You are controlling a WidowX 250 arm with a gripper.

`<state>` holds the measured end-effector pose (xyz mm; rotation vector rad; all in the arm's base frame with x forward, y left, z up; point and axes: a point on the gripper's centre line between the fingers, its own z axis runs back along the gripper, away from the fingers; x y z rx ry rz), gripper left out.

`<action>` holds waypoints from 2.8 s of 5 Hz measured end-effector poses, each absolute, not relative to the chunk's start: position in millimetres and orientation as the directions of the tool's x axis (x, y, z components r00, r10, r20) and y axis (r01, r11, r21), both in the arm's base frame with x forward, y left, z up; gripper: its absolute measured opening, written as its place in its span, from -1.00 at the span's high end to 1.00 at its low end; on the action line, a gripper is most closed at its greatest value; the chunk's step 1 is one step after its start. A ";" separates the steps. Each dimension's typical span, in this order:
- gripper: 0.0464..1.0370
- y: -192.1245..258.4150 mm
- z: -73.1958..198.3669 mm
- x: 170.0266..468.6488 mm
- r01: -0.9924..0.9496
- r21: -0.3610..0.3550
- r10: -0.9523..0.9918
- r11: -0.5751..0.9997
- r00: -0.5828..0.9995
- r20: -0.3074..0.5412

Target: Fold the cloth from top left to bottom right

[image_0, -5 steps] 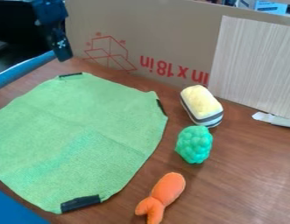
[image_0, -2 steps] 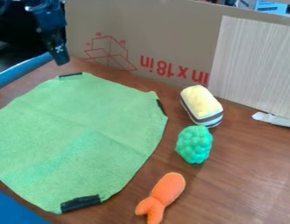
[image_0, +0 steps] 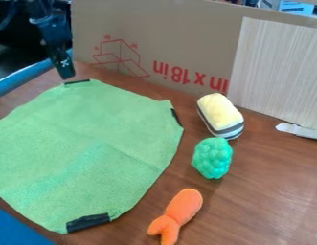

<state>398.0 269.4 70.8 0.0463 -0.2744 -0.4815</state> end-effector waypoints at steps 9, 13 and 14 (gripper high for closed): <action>0.97 181.4 78.3 344.1 0.621 0.067 -0.597 0.781 0.712 0.370; 0.98 71.8 76.6 248.8 0.769 0.409 -0.869 0.491 0.464 0.170; 0.98 59.1 78.7 240.5 0.769 0.432 -0.881 0.471 0.435 0.186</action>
